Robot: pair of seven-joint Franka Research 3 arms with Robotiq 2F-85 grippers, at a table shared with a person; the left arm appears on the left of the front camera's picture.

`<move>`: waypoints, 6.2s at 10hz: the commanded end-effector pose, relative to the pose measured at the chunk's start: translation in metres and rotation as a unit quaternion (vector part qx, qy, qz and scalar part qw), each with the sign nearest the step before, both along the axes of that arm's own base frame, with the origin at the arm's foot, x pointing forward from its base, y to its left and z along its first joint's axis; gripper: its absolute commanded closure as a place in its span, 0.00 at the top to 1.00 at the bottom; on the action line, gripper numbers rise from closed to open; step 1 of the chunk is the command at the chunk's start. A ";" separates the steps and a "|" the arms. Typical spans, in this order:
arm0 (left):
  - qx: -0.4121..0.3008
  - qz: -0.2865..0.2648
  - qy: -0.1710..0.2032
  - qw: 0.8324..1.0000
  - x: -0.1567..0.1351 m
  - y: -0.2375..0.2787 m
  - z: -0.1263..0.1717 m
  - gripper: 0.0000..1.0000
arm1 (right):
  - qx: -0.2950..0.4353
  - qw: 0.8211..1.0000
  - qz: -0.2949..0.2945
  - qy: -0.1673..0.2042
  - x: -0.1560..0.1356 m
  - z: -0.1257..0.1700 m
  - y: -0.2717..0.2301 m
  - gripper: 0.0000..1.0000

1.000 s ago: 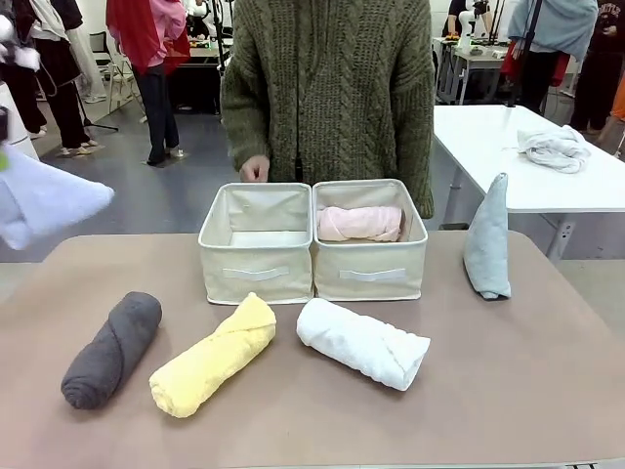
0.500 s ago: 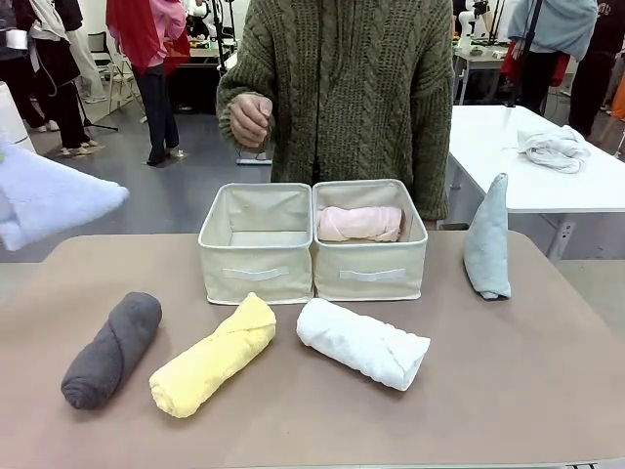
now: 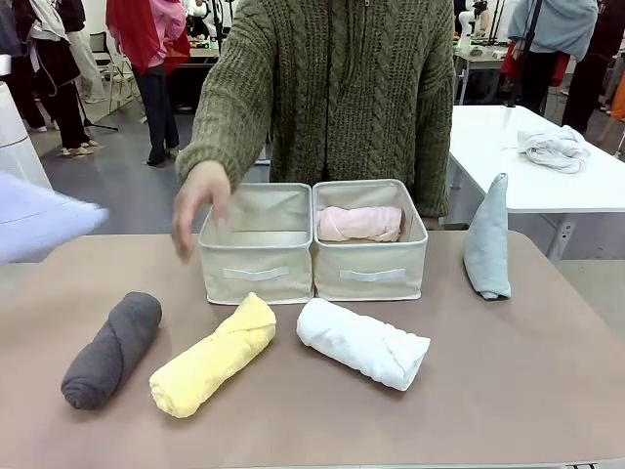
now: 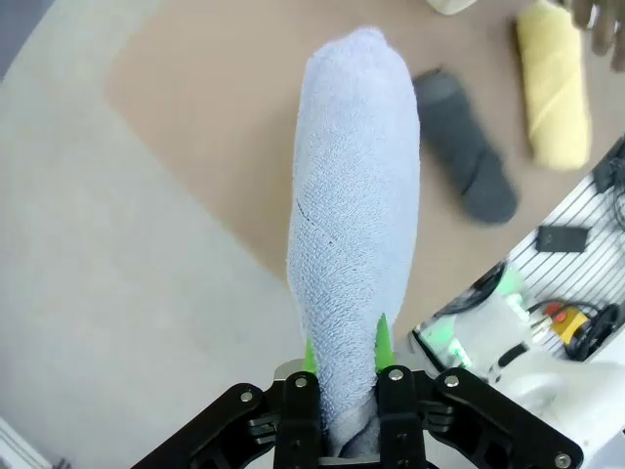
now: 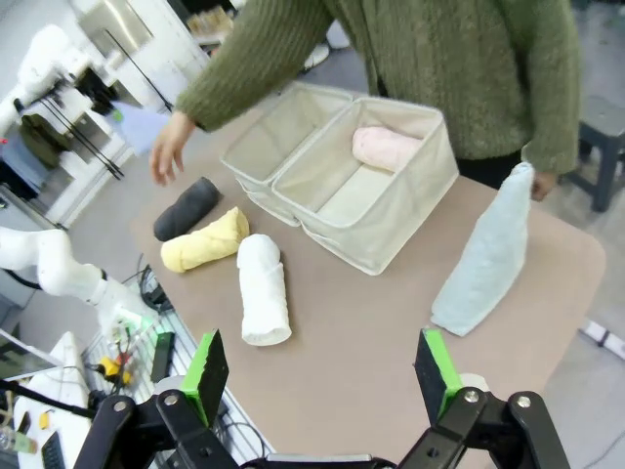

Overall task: Sort the towels based on their folding style.
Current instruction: Pick up one triangle-folded towel and place it in the left Fabric basket.

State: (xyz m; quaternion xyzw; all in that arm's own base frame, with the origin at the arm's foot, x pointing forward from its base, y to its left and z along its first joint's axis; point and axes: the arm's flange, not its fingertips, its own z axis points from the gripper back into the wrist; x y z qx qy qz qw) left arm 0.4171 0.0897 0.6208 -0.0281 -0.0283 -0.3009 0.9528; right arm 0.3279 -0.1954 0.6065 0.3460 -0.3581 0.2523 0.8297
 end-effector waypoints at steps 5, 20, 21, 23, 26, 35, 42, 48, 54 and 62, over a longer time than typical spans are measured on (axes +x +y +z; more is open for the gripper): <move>0.015 0.154 -0.074 0.985 -0.082 0.098 -0.011 0.00 | 0.005 1.000 0.004 -0.003 0.001 0.000 -0.001 1.00; -0.002 0.150 -0.069 0.986 -0.089 0.112 -0.007 0.00 | 0.005 1.000 0.004 -0.003 0.001 0.000 -0.001 1.00; -0.002 0.150 -0.069 0.986 -0.089 0.112 -0.007 0.00 | 0.005 1.000 0.004 -0.003 0.001 0.000 -0.001 1.00; 0.006 0.151 -0.061 0.987 -0.087 0.099 -0.003 0.20 | 0.005 1.000 0.004 -0.003 0.001 0.000 -0.001 1.00; 0.091 0.078 -0.041 0.992 -0.099 0.037 0.067 0.20 | 0.005 1.000 0.004 -0.003 0.001 0.000 -0.001 1.00; 0.076 -0.003 -0.061 0.995 -0.095 -0.036 0.101 0.20 | 0.005 1.000 0.004 -0.003 0.001 0.000 -0.001 1.00; 0.065 -0.058 -0.039 0.995 -0.059 -0.110 0.086 0.20 | 0.005 1.000 0.004 -0.003 0.001 0.000 -0.001 1.00; 0.022 -0.086 -0.058 0.994 -0.028 -0.125 0.089 0.20 | 0.005 1.000 0.004 -0.003 0.001 0.000 -0.001 1.00; 0.018 -0.203 -0.074 0.976 0.016 -0.220 0.099 0.20 | 0.005 1.000 0.004 -0.003 0.001 0.000 -0.001 1.00; 0.029 -0.273 -0.035 0.961 0.058 -0.334 0.070 0.20 | 0.005 1.000 0.004 -0.003 0.001 0.000 -0.001 1.00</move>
